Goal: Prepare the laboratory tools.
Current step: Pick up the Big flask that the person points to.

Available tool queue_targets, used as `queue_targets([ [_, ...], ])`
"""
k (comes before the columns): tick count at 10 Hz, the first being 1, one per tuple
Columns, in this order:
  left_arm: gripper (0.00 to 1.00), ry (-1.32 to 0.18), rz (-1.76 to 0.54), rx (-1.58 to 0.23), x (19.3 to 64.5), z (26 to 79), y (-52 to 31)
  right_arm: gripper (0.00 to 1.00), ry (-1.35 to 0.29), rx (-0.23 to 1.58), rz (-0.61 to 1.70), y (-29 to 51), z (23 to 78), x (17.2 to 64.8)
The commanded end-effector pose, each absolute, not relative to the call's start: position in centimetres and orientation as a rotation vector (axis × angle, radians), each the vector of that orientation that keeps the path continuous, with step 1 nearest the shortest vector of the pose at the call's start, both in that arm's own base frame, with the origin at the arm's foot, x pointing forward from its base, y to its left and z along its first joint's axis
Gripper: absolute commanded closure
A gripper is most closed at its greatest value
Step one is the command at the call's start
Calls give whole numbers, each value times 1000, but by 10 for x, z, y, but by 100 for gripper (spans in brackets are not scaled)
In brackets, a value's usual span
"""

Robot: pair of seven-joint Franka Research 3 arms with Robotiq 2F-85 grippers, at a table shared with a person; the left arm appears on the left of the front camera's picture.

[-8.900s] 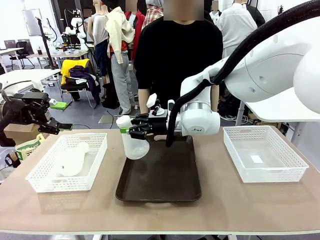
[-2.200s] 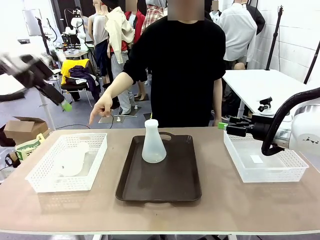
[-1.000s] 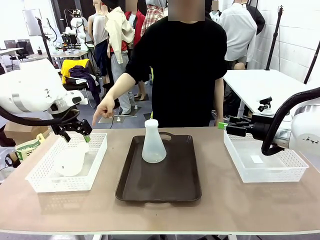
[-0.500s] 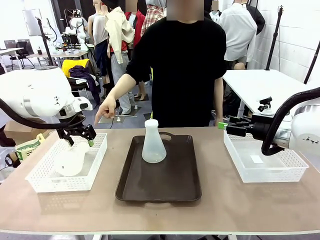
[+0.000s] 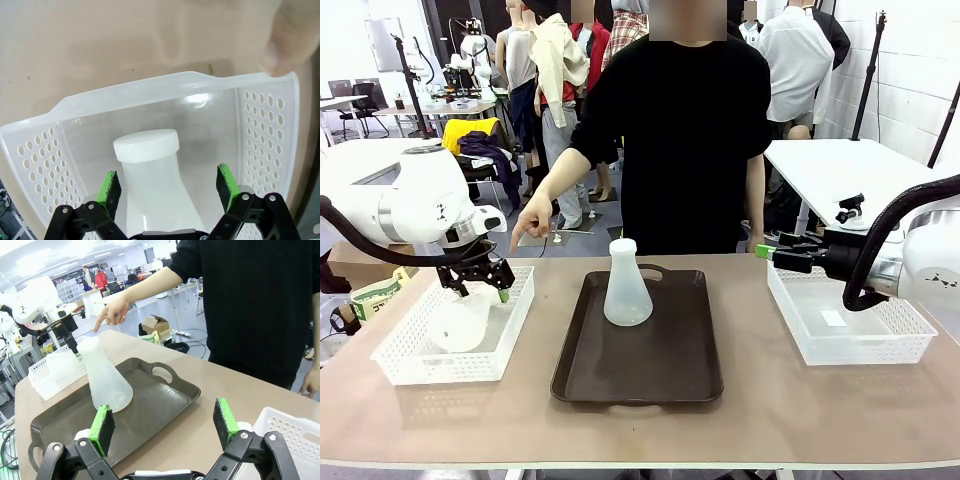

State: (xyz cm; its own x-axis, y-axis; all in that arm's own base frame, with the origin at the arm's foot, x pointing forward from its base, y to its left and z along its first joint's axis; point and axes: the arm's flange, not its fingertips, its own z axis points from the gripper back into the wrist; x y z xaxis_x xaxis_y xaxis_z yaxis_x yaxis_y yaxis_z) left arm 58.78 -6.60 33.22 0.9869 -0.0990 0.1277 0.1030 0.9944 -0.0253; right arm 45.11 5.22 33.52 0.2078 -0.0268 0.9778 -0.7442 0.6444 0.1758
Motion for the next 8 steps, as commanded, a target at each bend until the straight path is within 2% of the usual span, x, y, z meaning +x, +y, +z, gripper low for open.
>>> queue_targets([
  [1, 0, -144, -58, -34, 596, 332, -64, 0, -1269, 739, 575, 52, 336, 452],
  [3, 0, -137, -63, -27, 598, 329, -63, 0, -1269, 739, 575, 52, 336, 452],
  [8, 93, -142, -62, -12, 601, 325, -62, 0, -1269, 739, 575, 52, 336, 452],
])
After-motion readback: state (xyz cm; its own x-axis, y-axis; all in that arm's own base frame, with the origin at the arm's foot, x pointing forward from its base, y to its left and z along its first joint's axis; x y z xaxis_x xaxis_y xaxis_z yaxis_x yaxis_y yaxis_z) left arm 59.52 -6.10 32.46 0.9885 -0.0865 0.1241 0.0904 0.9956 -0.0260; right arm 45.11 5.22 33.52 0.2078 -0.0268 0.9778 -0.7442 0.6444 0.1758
